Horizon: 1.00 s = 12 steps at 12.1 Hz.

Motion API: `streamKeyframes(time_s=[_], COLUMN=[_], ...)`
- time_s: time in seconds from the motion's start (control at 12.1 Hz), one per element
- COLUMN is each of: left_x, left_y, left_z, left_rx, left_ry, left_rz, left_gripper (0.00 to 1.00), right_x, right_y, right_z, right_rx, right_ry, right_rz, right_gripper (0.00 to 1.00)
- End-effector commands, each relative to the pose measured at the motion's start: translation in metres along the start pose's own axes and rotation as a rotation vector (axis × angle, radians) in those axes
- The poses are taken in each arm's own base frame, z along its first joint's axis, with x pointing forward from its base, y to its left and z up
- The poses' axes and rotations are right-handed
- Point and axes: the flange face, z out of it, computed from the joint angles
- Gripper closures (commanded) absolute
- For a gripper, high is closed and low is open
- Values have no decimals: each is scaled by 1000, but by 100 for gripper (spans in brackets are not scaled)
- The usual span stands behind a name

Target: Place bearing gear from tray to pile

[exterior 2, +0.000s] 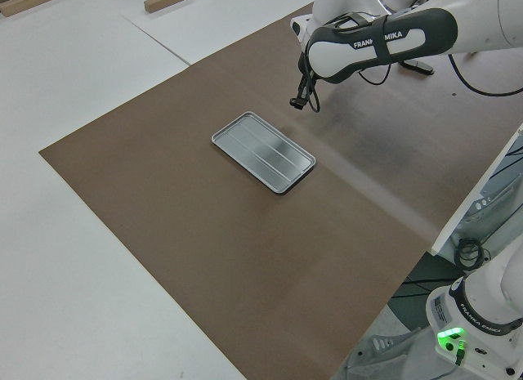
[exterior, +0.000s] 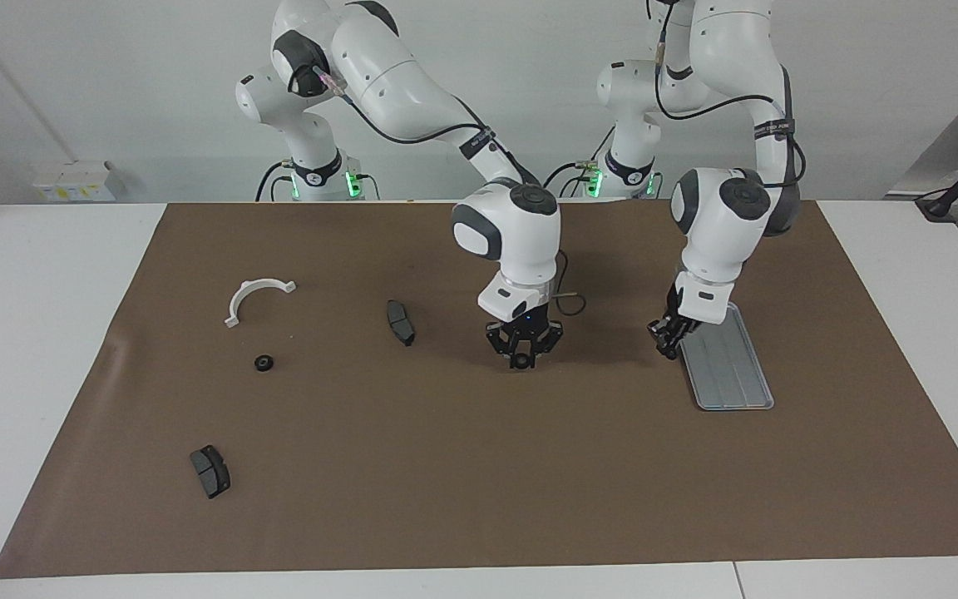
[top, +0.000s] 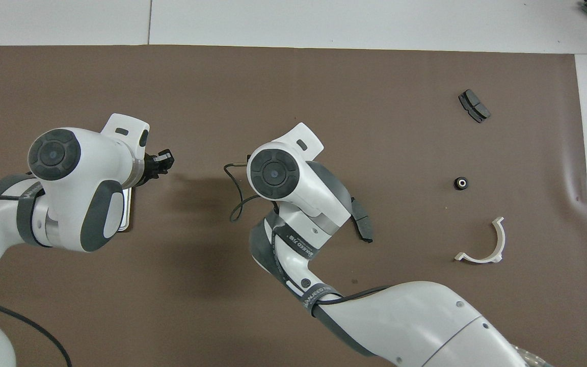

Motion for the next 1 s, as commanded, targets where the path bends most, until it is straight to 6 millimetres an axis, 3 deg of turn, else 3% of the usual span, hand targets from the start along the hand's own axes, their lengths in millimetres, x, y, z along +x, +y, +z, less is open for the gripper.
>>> streamKeyframes(time_s=[0.0,0.25,0.41,0.66,0.75,0.91], left_x=[-30,-73,-101,-115,-114,-112], left_y=[43,92,126,157,160,163], left_z=[-4,-6,9,15,14,15], left_rx=[-3,-22,-25,-43,-48,-54], left_ry=[-15,-20,-33,-31,-28,-24], left_rz=[-38,0,68,112,115,115], left_gripper=[98,97,96,87,80,47], right_x=[-20,-29,-27,-26,-27,-30], right_y=[72,142,179,222,233,257], right_z=[-19,-12,-4,8,12,18], right_rx=[-11,-20,-47,-61,-53,-41], right_ry=[2,-1,-26,-76,-98,-151], right_rz=[-23,-43,-64,-89,-99,-118], right_gripper=[100,100,100,100,100,100])
